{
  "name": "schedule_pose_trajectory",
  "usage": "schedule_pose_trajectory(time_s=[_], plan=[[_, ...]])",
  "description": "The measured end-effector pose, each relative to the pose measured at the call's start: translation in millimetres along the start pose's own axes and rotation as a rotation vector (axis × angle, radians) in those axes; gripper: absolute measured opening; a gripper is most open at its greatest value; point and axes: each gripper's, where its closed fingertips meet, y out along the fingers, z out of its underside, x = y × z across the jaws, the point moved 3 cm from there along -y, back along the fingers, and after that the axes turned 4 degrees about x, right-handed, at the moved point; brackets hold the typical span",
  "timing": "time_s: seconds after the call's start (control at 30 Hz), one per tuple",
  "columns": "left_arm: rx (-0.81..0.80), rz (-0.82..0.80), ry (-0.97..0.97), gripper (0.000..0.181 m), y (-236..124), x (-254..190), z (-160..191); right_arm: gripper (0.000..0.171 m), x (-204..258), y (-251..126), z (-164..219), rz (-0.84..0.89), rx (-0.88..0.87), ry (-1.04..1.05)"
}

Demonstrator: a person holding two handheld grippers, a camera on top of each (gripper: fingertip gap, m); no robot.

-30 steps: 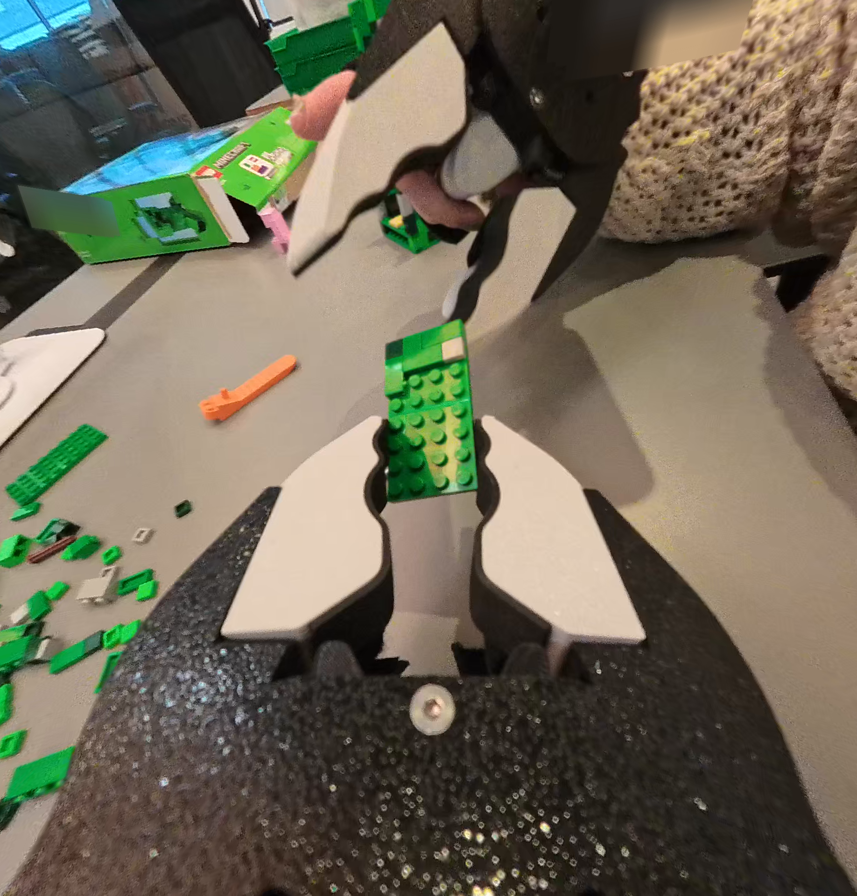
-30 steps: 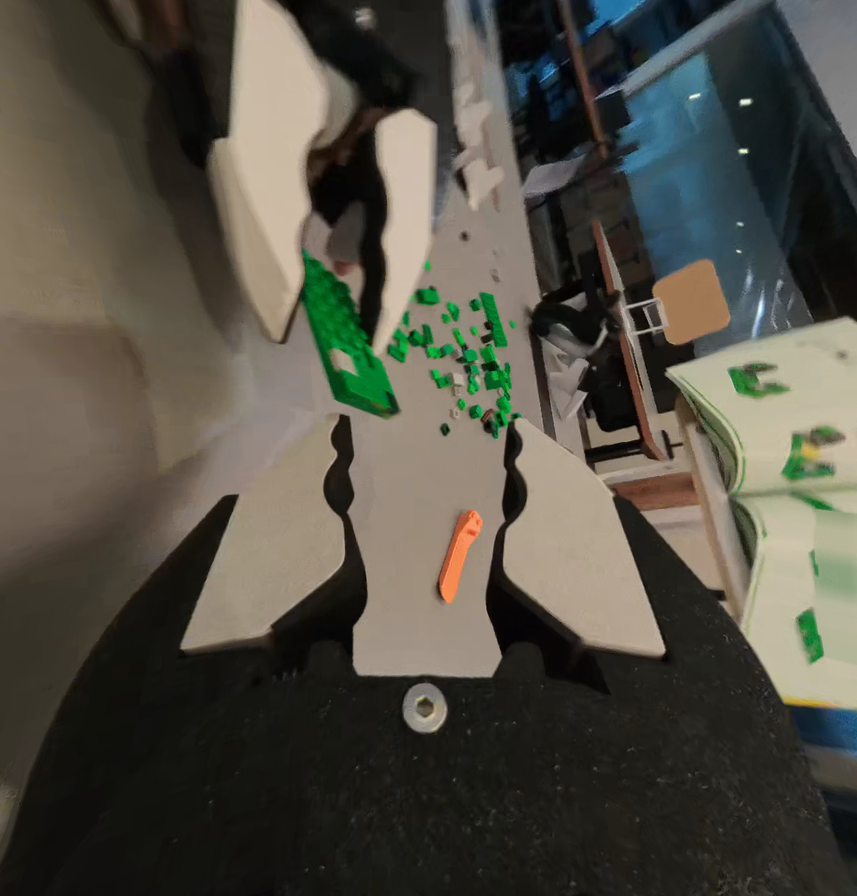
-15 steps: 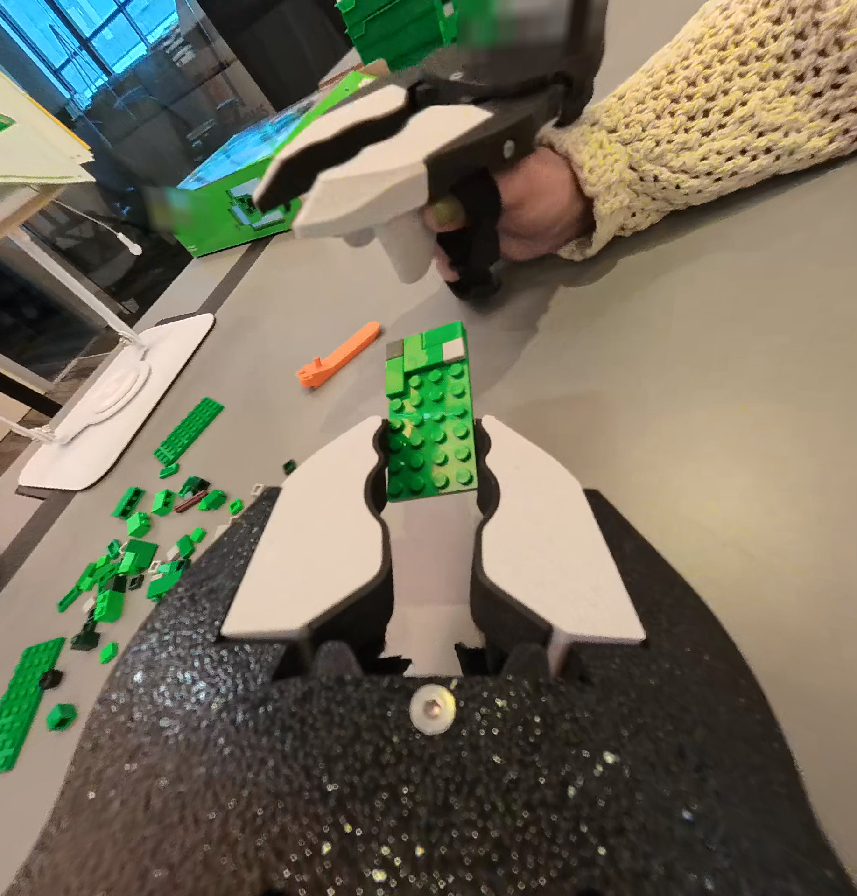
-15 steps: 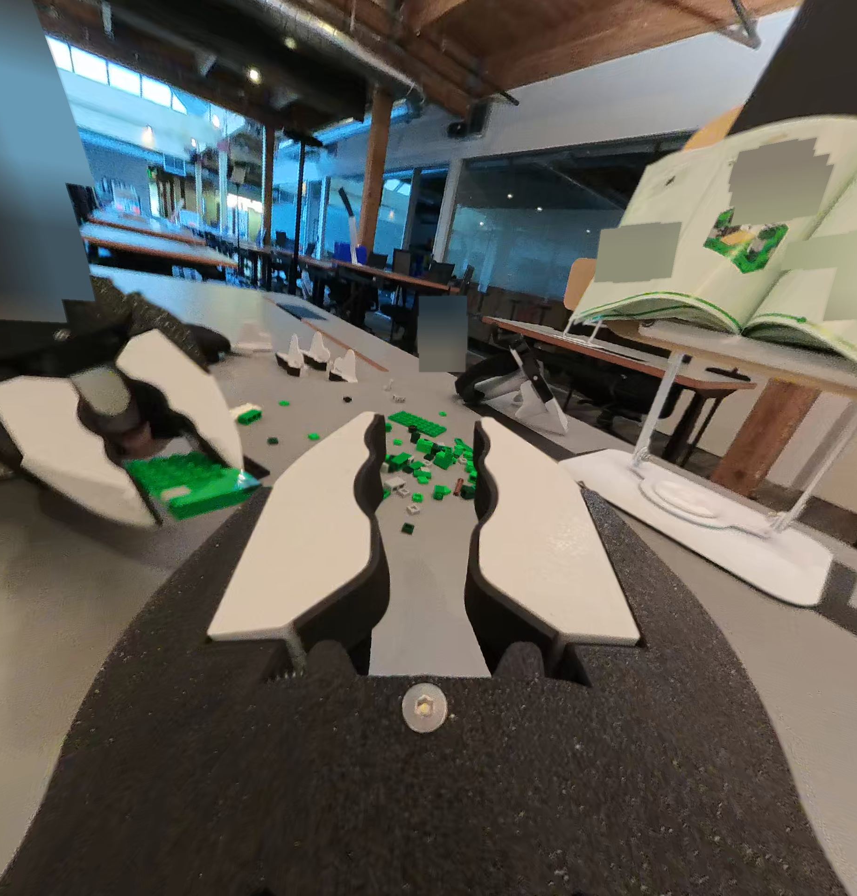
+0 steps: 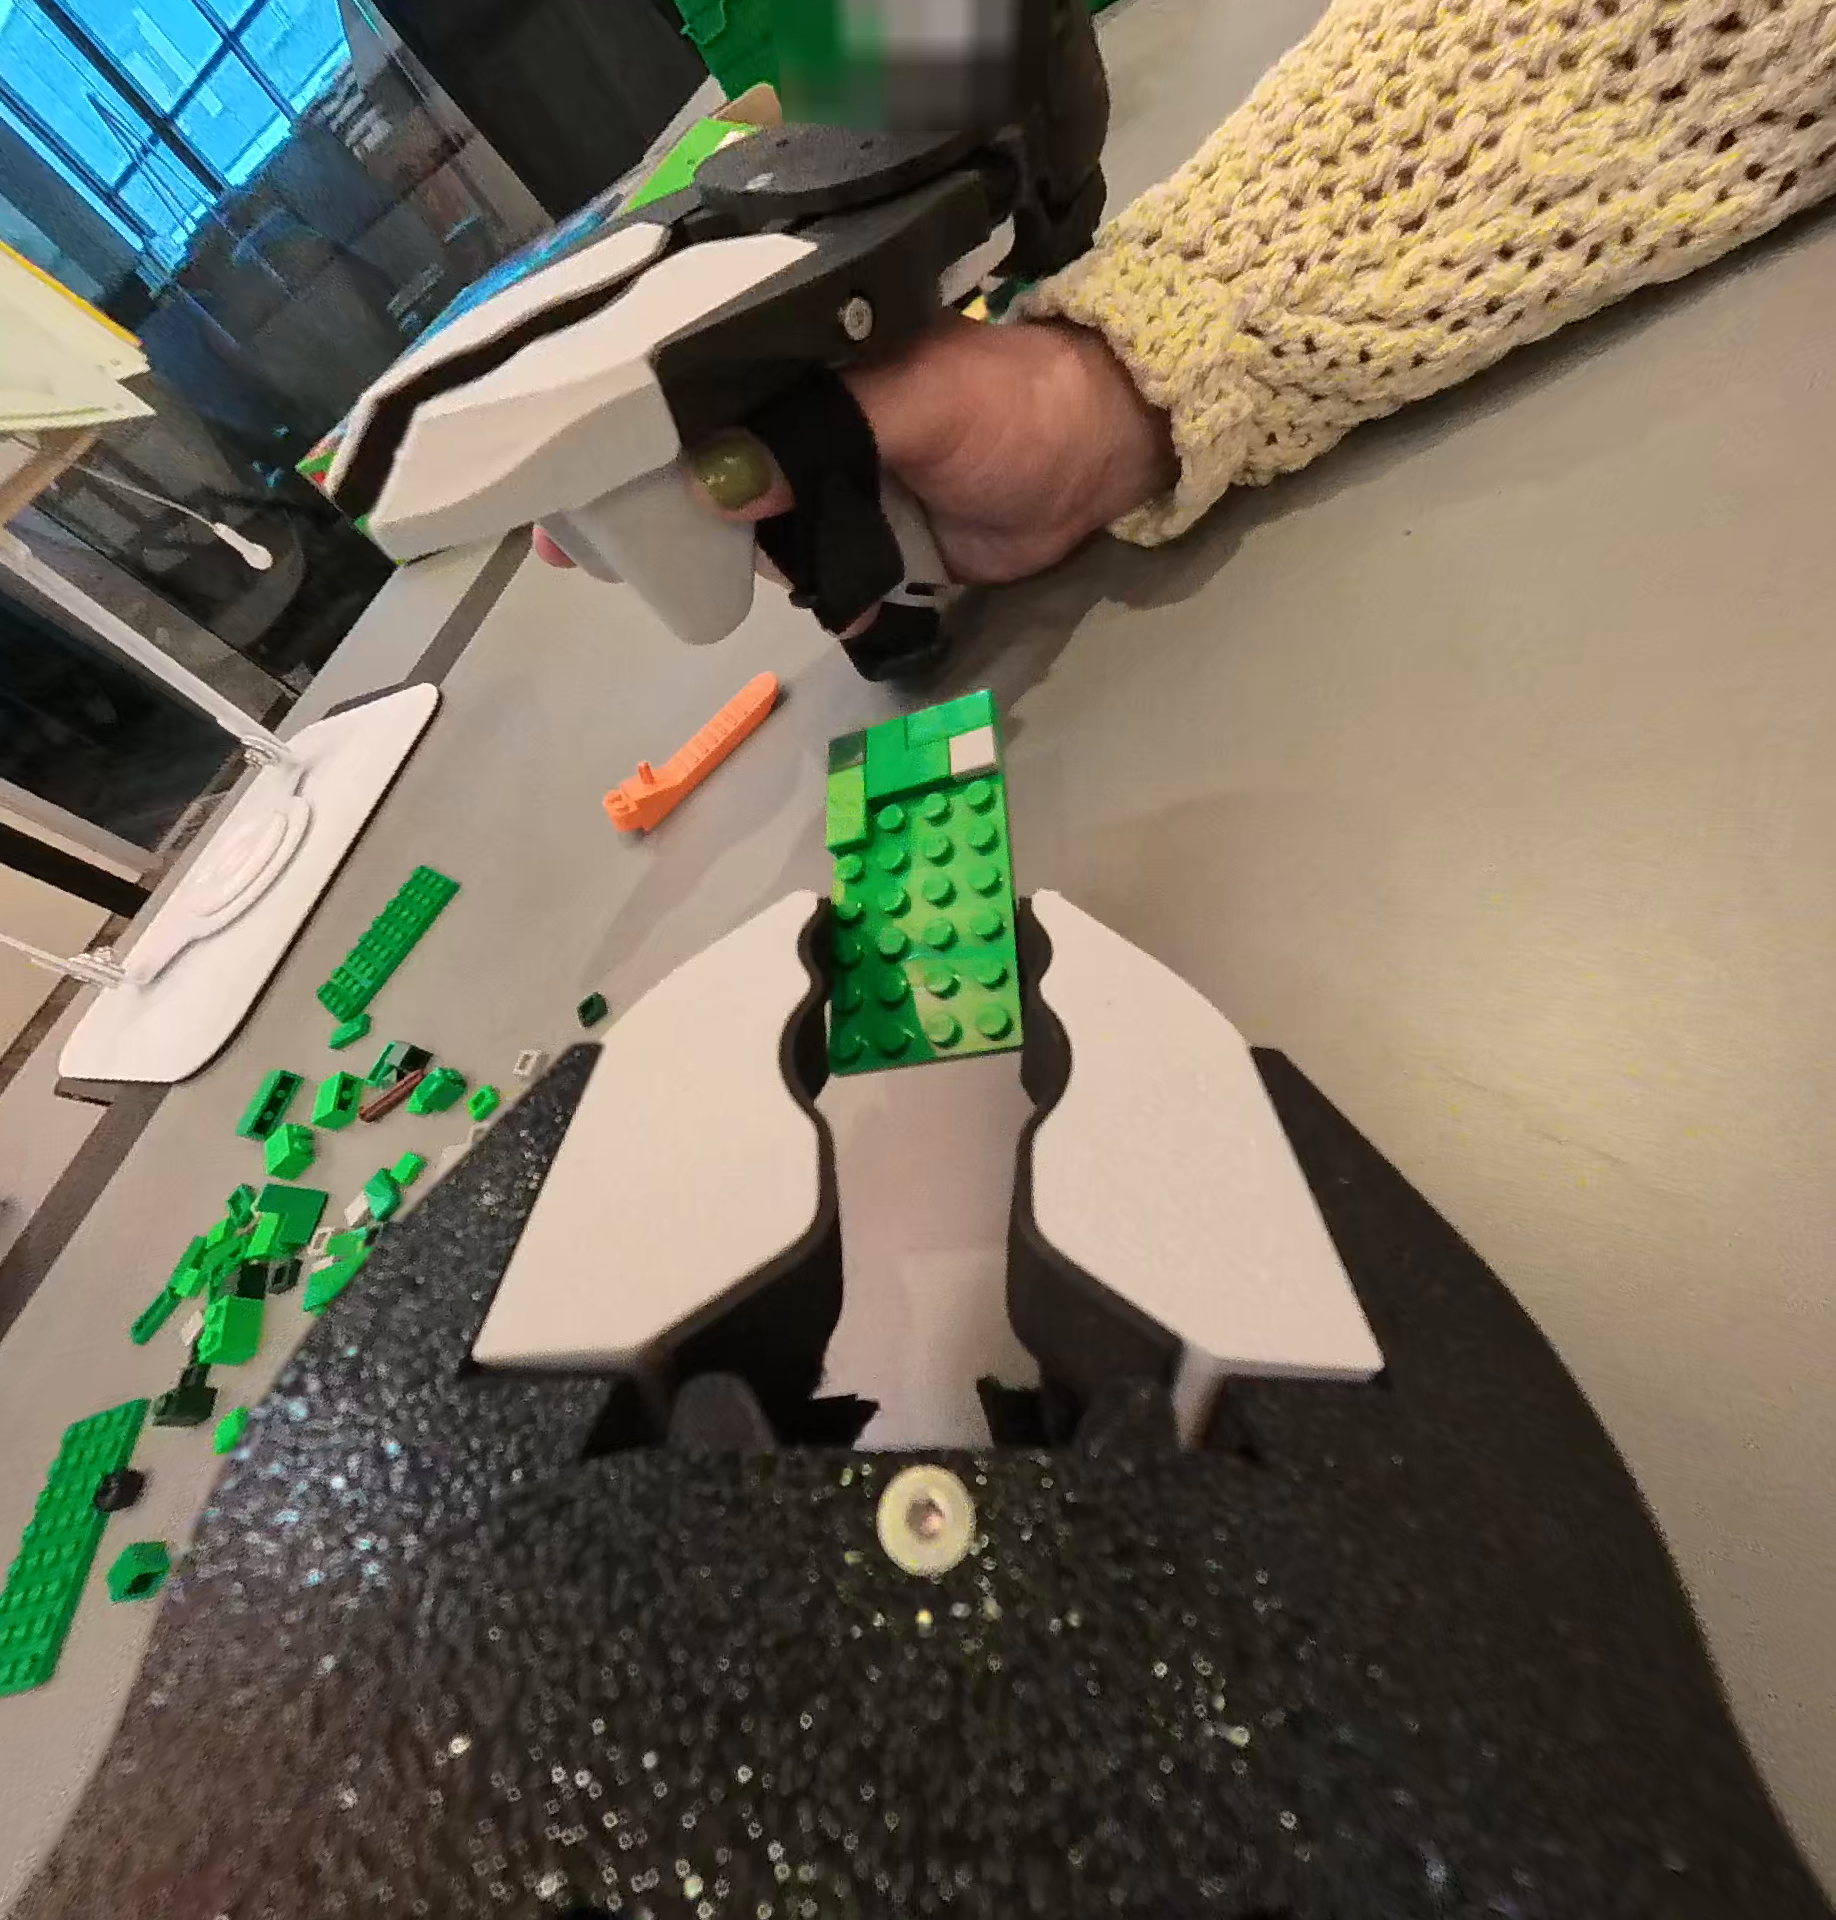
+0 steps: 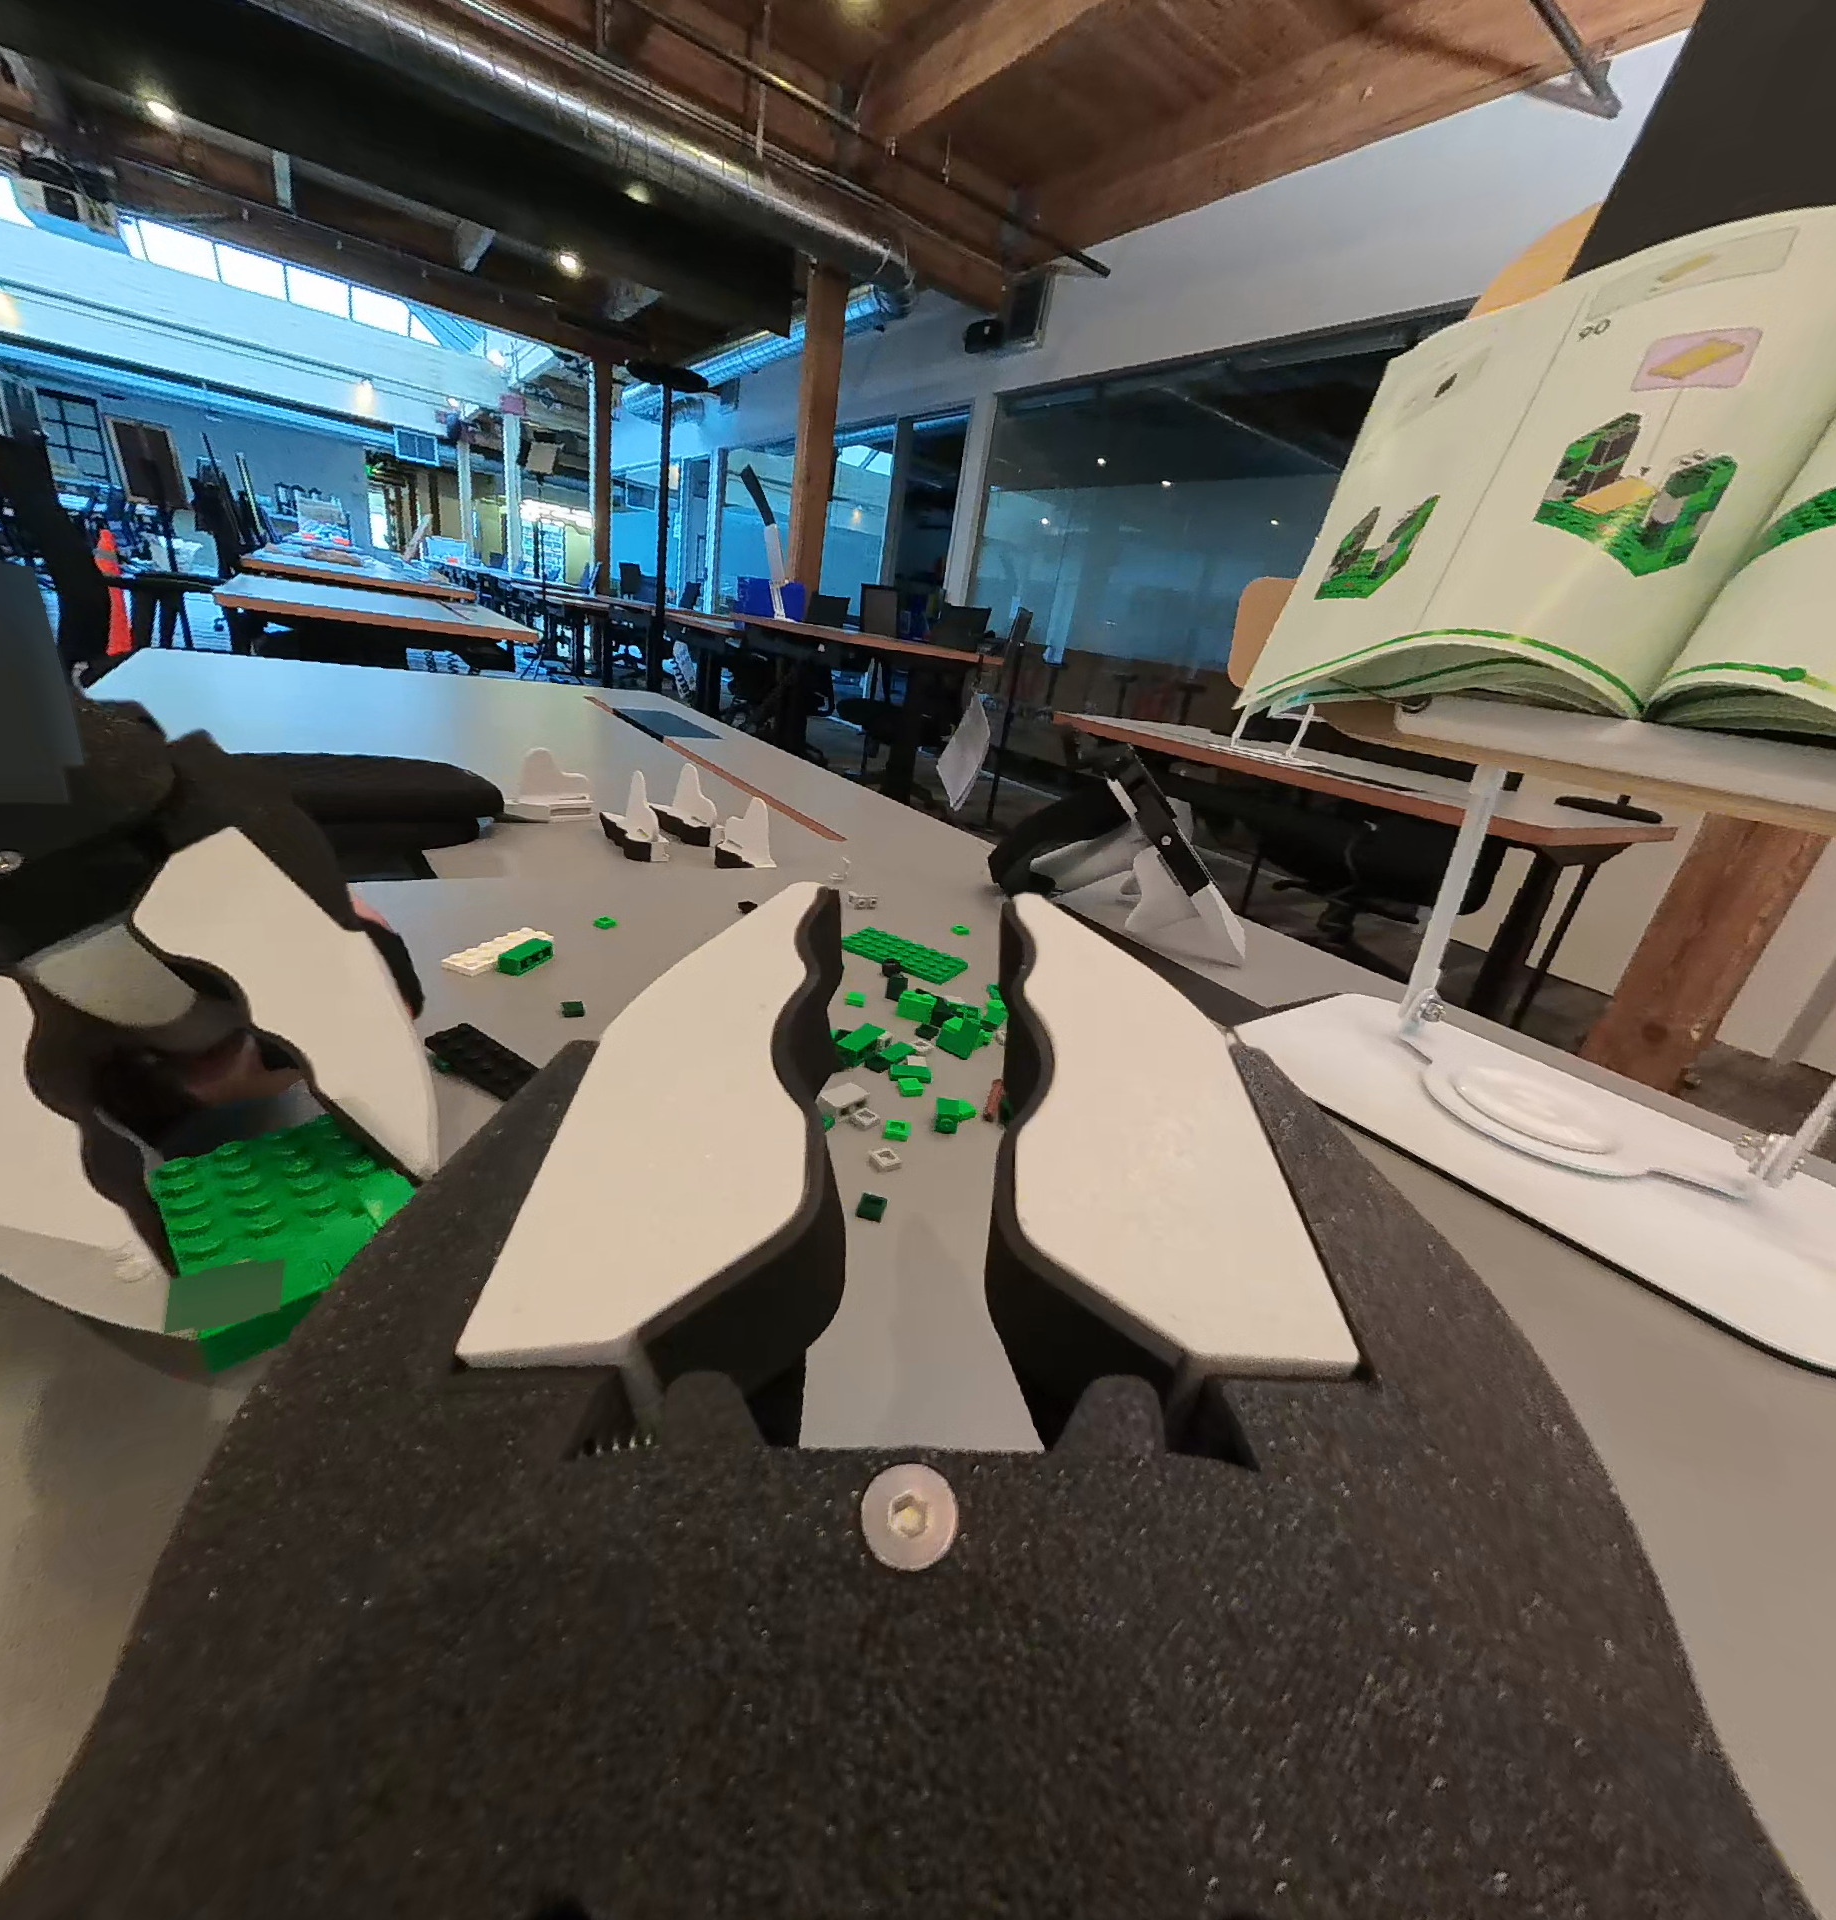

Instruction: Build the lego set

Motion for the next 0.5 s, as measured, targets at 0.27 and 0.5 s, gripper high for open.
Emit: schedule_pose_trajectory(time_s=[0.27, 0.5], plan=[[-0.008, 0.024, -0.069, 0.033, -1.2, 3.2, 0.6, 0.028, 1.7, -0.1, -0.8, 0.004, -0.005, -0.018], [-0.001, 0.042, -0.074, 0.033, -0.8, 0.8, 0.7, 0.025, 3.1, 0.6, -0.2, -0.002, 0.0, -0.027]])
